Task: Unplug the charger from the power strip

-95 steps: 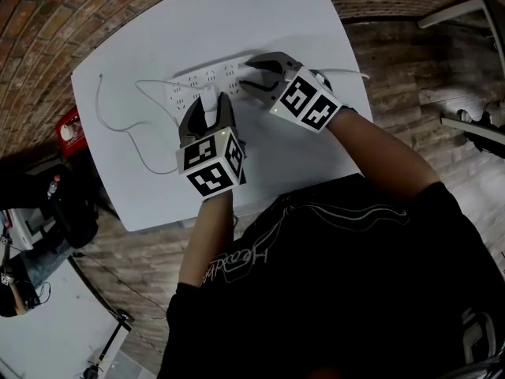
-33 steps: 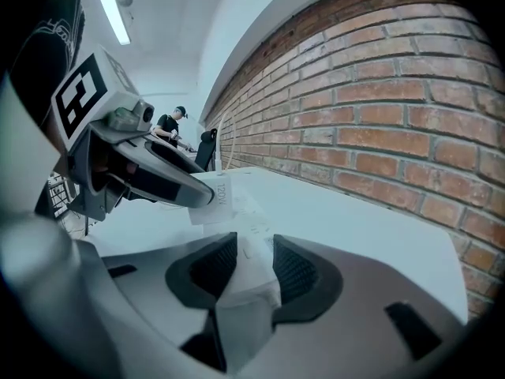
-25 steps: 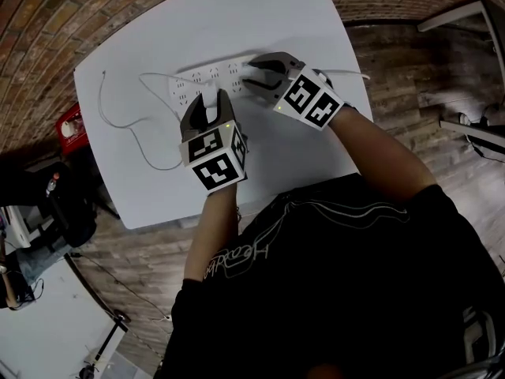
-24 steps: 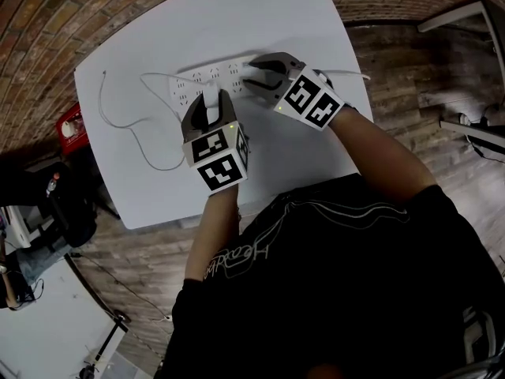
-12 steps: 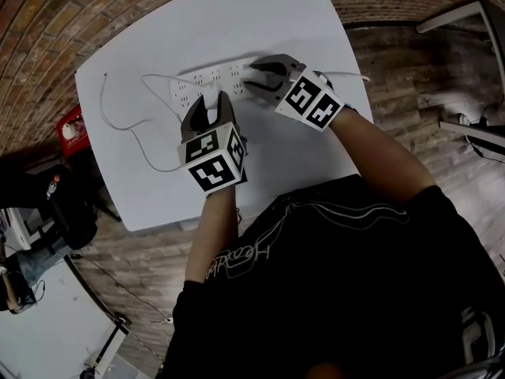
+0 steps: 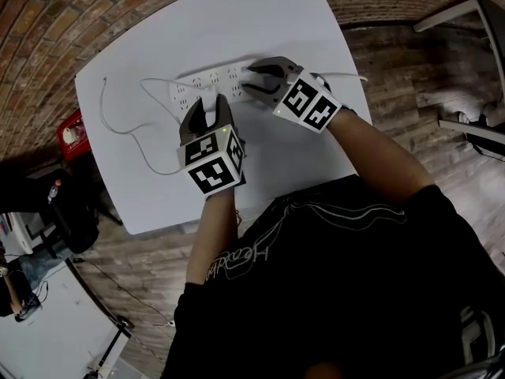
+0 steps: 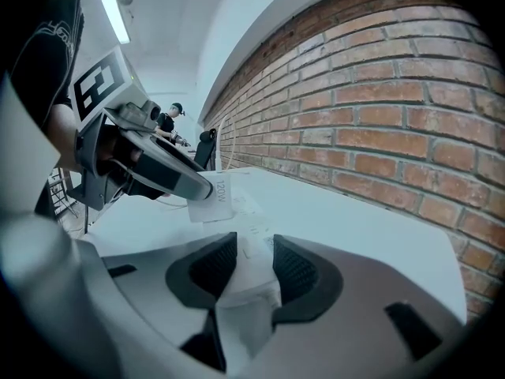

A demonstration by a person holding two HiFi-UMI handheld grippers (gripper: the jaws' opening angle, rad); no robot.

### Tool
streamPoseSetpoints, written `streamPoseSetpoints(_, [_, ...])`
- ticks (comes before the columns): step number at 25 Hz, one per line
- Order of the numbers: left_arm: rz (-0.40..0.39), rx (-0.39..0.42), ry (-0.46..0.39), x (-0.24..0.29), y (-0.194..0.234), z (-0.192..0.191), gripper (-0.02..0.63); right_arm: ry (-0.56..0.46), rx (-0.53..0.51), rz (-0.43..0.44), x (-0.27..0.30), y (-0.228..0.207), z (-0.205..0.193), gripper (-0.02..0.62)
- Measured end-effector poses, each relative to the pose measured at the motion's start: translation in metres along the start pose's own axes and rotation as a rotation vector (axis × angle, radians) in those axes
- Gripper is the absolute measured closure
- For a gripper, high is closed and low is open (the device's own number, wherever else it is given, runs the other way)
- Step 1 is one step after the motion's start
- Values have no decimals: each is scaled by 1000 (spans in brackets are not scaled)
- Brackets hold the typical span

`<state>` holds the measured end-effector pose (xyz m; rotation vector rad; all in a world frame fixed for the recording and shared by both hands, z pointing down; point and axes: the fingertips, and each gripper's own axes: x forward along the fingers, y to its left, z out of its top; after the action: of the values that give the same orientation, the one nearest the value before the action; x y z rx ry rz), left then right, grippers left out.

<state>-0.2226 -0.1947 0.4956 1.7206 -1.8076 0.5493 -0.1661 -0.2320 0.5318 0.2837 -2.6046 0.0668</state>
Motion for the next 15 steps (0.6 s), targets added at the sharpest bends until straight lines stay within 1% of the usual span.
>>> streamPoseSetpoints(1, [4,7,0,0,1,0,469,0,0,0,1,0,0,469])
streamPoseSetpoints(2, [17,34,-1,0,1,1,469,0,-1,1,1,0,0,469])
streamPoseSetpoints(5, [77,172,-4,-1,-4,2,465,-2,1,5,2,0,1,469])
streamPoseSetpoints(6, [86,192,-5,-2,-6,2,463,-2,1,6,1,0,1,469])
streamPoseSetpoints(7, [81,180,-3,-2,-6,2,463,-2,1,6,1,-1,1,469])
streamPoseSetpoints(8, [64,139,-1,-2,-6,2,466,-2,0,6,0,-1,1,469])
streamPoseSetpoints(10, [21,18,2,-1,-2,3,469,0,-1,6,-1,0,0,469])
streamPoseSetpoints(11, [8,-22,4,-1,-1,4,469,0,-2,6,-1,0,-1,469])
streamPoseSetpoints(12, [5,-31,6,-1,0,4,469,1,-2,6,-1,0,-1,469])
streamPoseSetpoints(13, [11,-15,6,-2,0,5,469,0,-3,5,-1,0,-1,469])
streamPoseSetpoints(15, [32,60,5,-3,-2,4,468,-1,-4,3,-1,0,0,469])
